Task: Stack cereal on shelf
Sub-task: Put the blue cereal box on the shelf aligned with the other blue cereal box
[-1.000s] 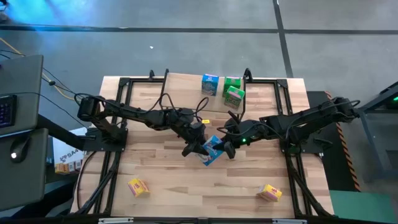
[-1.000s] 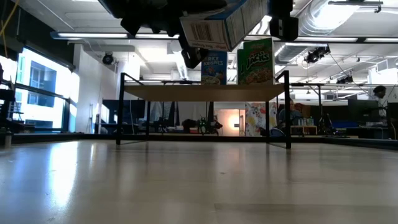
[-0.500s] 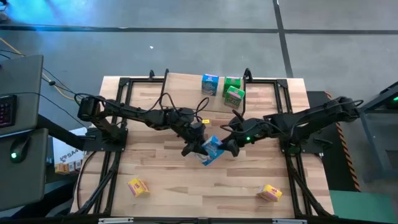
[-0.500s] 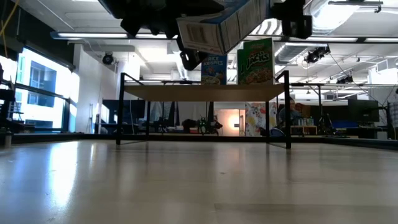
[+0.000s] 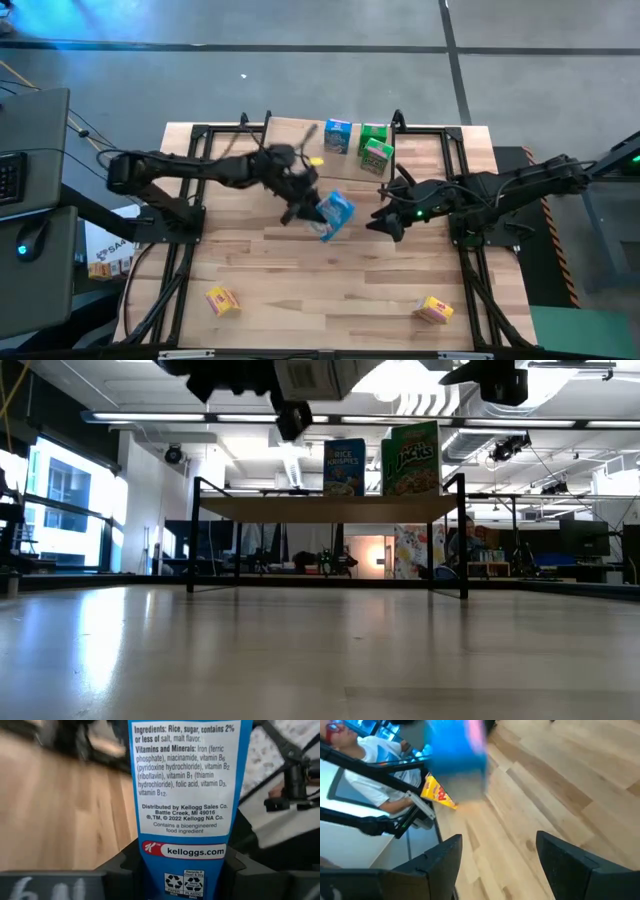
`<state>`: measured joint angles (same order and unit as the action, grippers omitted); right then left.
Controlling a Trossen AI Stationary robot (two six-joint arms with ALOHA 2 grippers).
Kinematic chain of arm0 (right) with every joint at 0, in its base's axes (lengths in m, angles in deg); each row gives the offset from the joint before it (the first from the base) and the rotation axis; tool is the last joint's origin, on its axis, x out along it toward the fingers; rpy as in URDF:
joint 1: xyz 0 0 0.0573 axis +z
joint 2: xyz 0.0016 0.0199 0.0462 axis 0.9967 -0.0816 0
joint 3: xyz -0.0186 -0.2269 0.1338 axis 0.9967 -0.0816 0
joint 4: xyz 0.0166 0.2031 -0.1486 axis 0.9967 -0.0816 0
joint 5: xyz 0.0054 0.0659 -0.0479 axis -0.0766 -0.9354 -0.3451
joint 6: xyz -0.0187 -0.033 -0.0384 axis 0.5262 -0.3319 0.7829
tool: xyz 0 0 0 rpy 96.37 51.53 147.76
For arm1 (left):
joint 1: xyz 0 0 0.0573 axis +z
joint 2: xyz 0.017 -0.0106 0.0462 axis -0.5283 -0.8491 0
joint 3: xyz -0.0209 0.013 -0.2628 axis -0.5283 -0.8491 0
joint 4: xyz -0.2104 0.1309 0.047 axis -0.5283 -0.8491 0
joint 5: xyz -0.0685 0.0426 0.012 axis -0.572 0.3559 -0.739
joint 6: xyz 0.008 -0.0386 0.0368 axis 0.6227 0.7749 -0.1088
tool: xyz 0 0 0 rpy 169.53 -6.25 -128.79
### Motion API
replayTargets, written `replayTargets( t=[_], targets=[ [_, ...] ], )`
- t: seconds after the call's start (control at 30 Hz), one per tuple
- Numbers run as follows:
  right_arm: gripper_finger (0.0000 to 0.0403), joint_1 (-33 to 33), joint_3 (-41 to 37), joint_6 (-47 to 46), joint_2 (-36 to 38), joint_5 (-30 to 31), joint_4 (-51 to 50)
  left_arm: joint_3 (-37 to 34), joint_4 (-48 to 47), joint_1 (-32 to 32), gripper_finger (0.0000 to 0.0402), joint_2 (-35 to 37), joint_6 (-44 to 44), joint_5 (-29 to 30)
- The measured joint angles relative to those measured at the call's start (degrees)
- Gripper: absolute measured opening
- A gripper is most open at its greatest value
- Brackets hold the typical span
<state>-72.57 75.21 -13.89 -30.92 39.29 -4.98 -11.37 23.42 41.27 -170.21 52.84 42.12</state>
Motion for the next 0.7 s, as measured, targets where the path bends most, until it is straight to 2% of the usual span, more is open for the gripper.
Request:
replayTargets(
  t=[0.1, 0.3, 0.47, 0.6, 0.7],
  targets=[
    [0.0252, 0.0, 0.0, 0.35, -0.02, 1.29, -0.1, 0.02, -1.31, 2.77, 0.0129, 4.97, -2.47, 1.93],
    [0.0252, 0.0, 0.0, 0.45, -0.02, 3.22, -0.1, -3.57, 4.62, 6.71, 0.0129, 11.76, -6.48, 12.77],
    [0.0252, 0.0, 0.0, 0.13, -0.04, 3.7, -0.08, -8.9, 16.19, 8.19, 0.0129, 11.01, -5.1, 20.87],
    [0.0252, 0.0, 0.0, 0.02, -0.05, 5.62, -0.06, -11.61, 17.79, 6.53, 0.0129, 8.3, -5.77, 29.82],
    [0.0252, 0.0, 0.0, 0.24, -0.05, 7.99, -0.02, -11.67, 18.99, 4.54, 0.0129, 5.72, -9.51, 38.0]
  ],
)
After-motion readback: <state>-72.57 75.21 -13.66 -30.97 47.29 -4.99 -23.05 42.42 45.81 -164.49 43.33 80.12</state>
